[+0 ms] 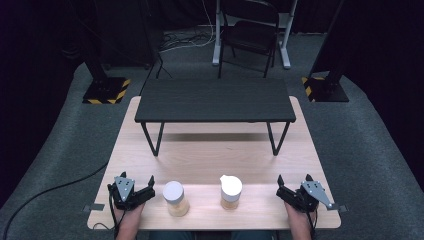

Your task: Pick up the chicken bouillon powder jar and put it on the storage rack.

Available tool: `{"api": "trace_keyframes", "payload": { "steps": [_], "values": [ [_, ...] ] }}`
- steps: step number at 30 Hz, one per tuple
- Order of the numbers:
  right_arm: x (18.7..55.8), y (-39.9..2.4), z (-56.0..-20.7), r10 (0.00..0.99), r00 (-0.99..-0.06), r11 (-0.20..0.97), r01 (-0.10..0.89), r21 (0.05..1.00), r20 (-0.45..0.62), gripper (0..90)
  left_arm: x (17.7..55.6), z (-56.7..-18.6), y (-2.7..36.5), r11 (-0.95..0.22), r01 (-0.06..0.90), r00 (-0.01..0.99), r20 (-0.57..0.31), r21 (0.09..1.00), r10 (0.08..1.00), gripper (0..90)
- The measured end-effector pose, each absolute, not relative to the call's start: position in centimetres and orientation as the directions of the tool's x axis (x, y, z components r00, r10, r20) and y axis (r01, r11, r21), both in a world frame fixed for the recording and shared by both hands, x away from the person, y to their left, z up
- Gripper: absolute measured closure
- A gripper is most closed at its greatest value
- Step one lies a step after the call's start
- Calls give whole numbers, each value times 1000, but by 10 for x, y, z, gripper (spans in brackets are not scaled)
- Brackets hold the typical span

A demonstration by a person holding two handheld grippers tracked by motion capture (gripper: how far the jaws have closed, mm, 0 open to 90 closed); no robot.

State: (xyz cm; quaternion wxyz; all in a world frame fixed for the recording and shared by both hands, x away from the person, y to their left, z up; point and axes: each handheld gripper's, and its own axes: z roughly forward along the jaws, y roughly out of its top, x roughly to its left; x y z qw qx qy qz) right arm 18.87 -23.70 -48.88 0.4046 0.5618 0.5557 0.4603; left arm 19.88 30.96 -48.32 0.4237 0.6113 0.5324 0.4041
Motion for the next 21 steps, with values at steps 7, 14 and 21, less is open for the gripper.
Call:
{"api": "trace_keyframes", "payload": {
  "steps": [7,14,21],
  "values": [
    [188,-237,-490,997,-46,-47,247,968,60,3,200,-482,313,-66,314,114,31,947,993,13],
    [186,-238,-492,997,-51,-47,234,971,60,3,200,-479,319,-60,340,132,15,939,991,15],
    [184,-241,-494,995,-60,-60,221,973,75,3,192,-475,330,-77,342,188,13,937,982,16]
  ]
}}
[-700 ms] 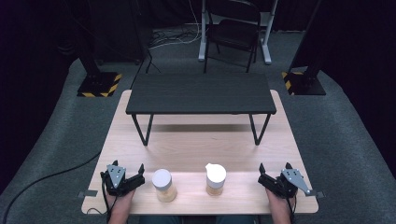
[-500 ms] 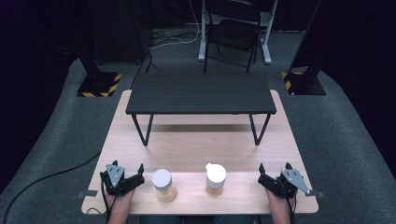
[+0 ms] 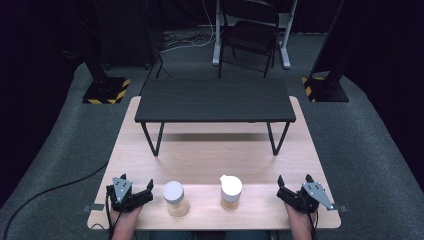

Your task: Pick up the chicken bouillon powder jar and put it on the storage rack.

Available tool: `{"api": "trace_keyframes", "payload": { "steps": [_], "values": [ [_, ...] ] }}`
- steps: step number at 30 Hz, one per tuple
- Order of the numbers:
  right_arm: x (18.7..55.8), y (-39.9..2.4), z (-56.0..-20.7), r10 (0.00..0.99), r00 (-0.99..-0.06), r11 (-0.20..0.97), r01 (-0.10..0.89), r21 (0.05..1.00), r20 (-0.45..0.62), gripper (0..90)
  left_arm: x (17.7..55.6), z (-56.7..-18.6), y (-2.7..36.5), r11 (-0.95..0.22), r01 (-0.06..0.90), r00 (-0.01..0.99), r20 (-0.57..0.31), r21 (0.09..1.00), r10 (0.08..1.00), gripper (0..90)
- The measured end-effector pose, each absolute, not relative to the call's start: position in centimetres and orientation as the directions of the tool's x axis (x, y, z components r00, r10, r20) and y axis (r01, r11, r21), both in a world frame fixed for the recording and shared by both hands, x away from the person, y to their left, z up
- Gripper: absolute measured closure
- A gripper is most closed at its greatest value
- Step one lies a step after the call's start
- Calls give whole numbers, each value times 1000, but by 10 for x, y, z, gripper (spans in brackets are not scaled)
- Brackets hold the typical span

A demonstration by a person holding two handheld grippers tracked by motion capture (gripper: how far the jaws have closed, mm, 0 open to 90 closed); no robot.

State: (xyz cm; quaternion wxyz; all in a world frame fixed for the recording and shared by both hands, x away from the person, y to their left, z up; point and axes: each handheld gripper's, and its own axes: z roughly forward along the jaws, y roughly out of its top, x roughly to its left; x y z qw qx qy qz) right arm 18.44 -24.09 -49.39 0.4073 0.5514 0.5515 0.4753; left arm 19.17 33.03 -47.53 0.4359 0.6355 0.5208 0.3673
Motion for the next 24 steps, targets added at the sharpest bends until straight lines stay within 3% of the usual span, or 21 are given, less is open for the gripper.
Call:
{"api": "trace_keyframes", "payload": {
  "steps": [3,9,24],
  "values": [
    [185,-241,-494,995,-69,-52,221,974,68,3,189,-475,335,-70,340,214,-5,938,977,16],
    [185,-243,-494,994,-69,-64,222,973,81,3,177,-459,335,-139,304,289,48,942,956,22],
    [184,-241,-494,995,-68,-52,219,974,68,9,155,-434,336,-141,278,339,40,950,940,20]
  ]
}}
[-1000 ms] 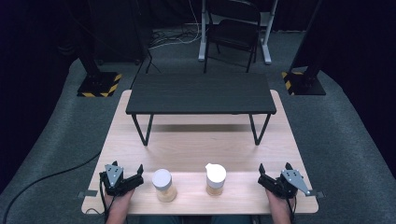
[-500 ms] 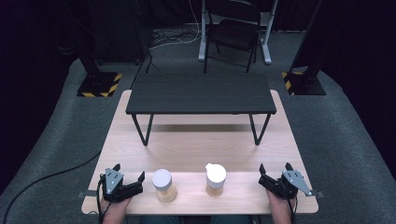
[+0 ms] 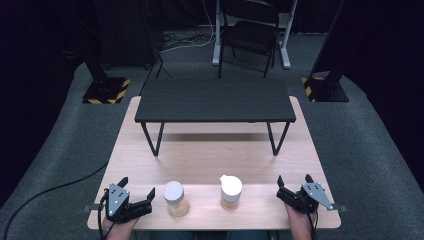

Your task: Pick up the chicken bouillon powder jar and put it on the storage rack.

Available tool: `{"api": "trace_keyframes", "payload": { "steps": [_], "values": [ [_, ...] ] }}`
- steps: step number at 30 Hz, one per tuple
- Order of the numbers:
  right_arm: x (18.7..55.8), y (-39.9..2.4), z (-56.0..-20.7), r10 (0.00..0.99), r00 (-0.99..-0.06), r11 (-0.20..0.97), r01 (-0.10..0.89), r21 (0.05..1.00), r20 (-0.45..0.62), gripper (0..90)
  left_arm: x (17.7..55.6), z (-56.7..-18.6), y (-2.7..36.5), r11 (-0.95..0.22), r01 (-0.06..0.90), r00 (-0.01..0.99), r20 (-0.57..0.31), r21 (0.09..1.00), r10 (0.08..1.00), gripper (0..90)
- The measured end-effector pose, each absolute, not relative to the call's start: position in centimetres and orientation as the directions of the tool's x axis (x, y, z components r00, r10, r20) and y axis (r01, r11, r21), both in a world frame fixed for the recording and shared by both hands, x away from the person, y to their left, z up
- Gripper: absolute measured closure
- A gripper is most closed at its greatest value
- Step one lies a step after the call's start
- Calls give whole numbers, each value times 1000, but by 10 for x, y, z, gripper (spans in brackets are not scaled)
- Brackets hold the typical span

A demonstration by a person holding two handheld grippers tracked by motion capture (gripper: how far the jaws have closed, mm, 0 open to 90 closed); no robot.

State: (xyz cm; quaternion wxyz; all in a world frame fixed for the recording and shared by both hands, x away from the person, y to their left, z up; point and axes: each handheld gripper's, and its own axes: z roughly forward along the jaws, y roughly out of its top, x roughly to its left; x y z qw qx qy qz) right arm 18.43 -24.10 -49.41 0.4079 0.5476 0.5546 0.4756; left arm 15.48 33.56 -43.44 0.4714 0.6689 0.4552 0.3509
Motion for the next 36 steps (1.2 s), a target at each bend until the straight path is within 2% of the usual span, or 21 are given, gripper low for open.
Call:
{"api": "trace_keyframes", "payload": {
  "steps": [21,36],
  "values": [
    [185,-245,-494,993,-78,-64,221,973,83,12,126,-424,323,-172,197,503,51,965,863,18],
    [185,-245,-494,993,-78,-69,225,972,88,13,128,-425,307,-168,196,532,39,966,846,13]
  ]
}}
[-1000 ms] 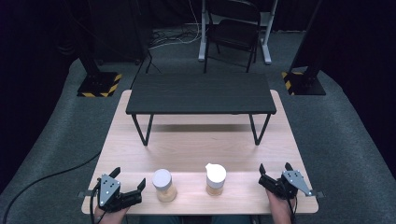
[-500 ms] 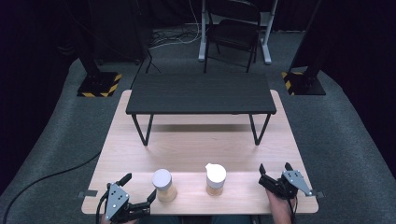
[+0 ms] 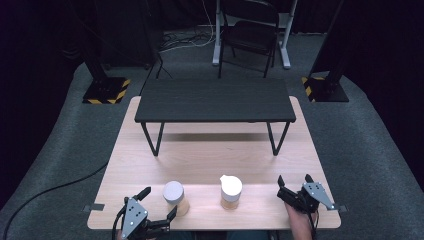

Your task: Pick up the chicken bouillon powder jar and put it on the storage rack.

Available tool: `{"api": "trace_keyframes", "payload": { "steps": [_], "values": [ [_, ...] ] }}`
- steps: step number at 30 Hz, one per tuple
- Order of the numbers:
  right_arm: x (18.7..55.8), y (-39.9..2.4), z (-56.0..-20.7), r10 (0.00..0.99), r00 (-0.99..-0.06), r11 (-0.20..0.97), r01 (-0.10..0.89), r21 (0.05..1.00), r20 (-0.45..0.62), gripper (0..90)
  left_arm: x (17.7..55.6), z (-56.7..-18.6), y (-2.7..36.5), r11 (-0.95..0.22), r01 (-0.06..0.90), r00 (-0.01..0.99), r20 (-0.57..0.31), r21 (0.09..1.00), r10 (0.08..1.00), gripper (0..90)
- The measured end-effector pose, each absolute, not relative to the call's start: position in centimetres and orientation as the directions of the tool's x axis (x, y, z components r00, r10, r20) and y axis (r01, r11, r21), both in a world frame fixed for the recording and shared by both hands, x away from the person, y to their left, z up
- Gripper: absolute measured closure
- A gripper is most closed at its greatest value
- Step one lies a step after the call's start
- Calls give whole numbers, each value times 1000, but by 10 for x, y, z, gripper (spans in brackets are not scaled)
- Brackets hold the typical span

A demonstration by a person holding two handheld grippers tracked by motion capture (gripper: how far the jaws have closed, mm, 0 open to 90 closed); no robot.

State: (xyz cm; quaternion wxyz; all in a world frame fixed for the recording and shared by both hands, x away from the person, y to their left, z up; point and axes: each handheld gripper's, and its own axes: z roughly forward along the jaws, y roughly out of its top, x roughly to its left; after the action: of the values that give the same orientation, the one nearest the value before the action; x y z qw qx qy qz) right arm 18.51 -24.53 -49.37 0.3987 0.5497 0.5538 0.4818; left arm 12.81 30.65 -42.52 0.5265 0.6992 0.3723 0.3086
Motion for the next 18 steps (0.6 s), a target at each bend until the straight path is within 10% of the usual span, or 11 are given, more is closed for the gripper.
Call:
{"api": "trace_keyframes", "payload": {
  "steps": [18],
  "values": [
    [184,-247,-495,992,-84,-70,218,973,90,16,147,-429,284,-168,227,512,29,959,858,51]
  ]
}}
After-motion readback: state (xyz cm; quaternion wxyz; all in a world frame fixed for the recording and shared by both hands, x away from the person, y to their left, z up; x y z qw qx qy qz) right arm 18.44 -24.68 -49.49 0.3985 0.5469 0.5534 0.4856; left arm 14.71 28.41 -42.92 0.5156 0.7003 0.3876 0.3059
